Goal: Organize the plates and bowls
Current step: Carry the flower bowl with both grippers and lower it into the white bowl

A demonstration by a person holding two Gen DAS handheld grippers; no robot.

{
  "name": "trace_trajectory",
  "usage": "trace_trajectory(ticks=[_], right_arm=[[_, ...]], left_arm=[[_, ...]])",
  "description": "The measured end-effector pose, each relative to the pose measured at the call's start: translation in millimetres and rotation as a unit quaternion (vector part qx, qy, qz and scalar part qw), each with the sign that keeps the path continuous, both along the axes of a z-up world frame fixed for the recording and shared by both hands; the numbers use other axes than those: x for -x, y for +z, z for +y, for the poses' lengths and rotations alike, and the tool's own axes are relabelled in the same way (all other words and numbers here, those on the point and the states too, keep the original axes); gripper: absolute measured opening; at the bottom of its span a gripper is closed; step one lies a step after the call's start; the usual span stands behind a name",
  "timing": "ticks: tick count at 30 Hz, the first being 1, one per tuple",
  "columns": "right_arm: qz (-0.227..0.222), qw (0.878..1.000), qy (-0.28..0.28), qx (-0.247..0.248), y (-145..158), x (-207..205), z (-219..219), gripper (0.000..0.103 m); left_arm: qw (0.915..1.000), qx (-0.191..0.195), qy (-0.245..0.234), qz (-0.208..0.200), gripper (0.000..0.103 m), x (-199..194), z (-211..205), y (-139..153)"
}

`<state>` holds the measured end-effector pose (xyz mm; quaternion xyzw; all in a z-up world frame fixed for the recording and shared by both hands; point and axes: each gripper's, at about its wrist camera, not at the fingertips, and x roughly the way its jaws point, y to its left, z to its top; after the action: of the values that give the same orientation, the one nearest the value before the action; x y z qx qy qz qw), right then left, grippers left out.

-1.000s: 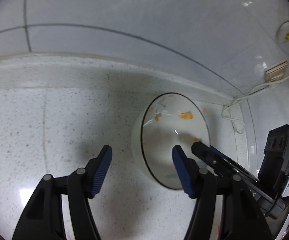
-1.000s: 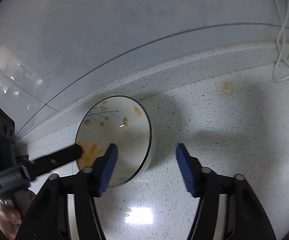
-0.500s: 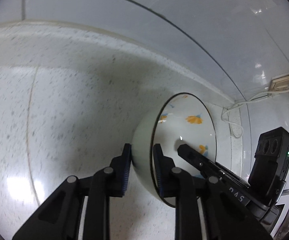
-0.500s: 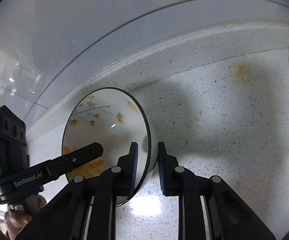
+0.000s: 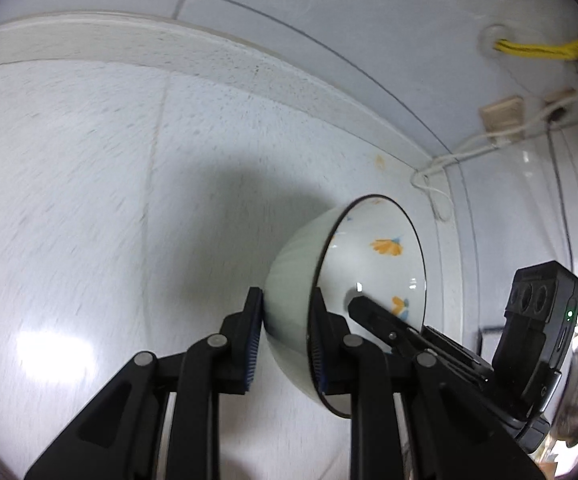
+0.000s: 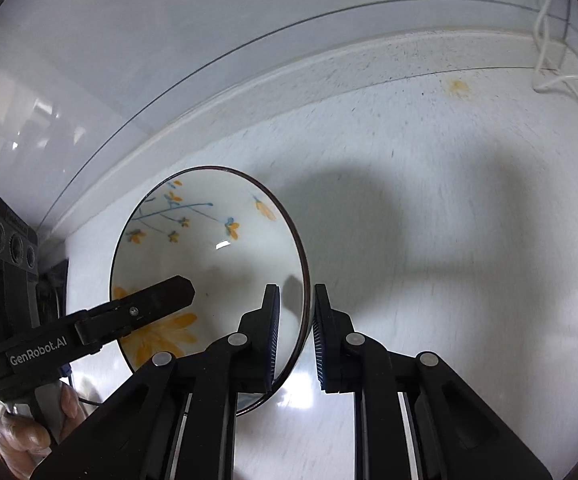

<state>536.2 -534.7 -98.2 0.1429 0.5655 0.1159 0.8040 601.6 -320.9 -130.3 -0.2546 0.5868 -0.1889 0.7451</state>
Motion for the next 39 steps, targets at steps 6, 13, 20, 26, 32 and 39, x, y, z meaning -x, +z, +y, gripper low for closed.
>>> trace_trajectory(ticks=[6,13,20,26,32,39], right_arm=[[-0.019,1.000,0.011,0.007,34.9,61.4,21.6,0.015],[-0.039,0.999,0.025,0.021,66.3,132.1,68.1,0.015],[-0.028,0.998,0.042,0.036,54.5,192.9,103.4,0.015],[0.006,0.998,0.046,0.044,25.3,203.7,116.8,0.015],[0.034,0.998,0.041,0.031,1.3,200.2,123.5,0.015],[0.046,0.998,0.045,0.026,-4.0,194.5,127.4,0.015]], left_arm=[[0.9998,0.014,-0.002,-0.013,0.021,76.5,40.7,35.3],[0.9988,0.040,0.005,-0.029,0.021,160.9,92.6,65.7],[0.9986,0.045,0.023,-0.014,0.021,225.6,126.3,45.0],[0.9990,0.028,0.032,0.012,0.019,239.8,130.1,6.5],[0.9989,0.019,0.033,0.029,0.019,238.6,130.3,-13.3],[0.9991,0.014,0.027,0.031,0.019,232.8,124.0,-18.4]])
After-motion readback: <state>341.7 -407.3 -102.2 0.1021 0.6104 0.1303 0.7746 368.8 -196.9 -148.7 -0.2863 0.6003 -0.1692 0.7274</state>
